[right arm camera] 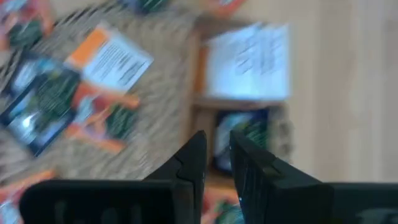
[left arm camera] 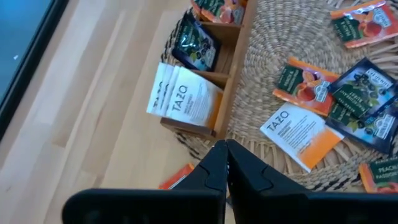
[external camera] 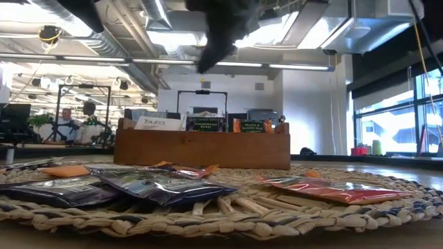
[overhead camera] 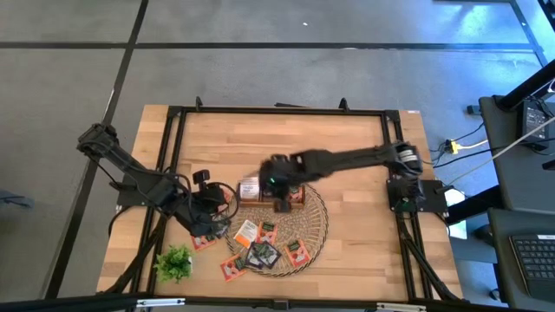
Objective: Pick & Place Tea
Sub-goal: Put the orange tea bag into the right slot of the wooden organizer
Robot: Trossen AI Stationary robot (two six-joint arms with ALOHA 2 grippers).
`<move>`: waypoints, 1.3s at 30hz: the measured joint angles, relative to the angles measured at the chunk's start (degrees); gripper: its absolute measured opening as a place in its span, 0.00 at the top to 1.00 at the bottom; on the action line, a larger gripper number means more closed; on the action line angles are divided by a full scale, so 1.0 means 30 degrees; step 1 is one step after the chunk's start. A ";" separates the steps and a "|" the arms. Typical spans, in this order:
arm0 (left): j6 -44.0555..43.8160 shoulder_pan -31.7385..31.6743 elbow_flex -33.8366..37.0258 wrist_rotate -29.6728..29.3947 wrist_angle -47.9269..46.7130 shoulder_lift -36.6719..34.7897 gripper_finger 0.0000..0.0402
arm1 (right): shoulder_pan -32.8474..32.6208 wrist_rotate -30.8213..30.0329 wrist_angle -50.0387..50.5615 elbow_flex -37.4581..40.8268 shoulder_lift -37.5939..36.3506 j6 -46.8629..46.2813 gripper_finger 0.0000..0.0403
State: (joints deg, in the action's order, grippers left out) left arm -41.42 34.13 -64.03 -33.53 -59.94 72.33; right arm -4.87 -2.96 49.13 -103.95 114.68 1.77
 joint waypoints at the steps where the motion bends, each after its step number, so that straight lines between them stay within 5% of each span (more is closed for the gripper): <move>1: 0.0007 0.0000 0.0000 0.0005 0.0152 0.0082 1.00 | -0.0293 0.0013 -0.0397 0.1070 -0.0553 -0.0304 0.82; 9: 0.2329 -0.0243 0.0007 -0.0401 0.4406 0.2133 1.00 | -0.2898 0.0043 -0.5043 0.9298 -0.5158 -0.5580 0.83; 17: 0.6951 -0.1159 0.0007 0.1129 1.1684 0.5426 1.00 | -0.5742 0.0064 -1.0283 1.4123 -0.6807 -0.6038 0.83; 29: 0.9741 -0.1581 0.0007 0.2470 2.2758 1.0912 1.00 | -0.7108 0.0028 -1.5015 1.7322 -0.5839 -0.4023 0.83; 39: 1.0401 -0.2144 -0.0268 0.8901 2.5581 1.3835 1.00 | -0.6374 0.0638 -1.5201 1.7307 -0.5860 -0.7788 0.83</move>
State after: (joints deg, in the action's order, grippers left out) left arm -10.21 27.70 -64.83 -6.83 16.80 113.83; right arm -23.99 -1.04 3.53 -52.03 97.10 -21.59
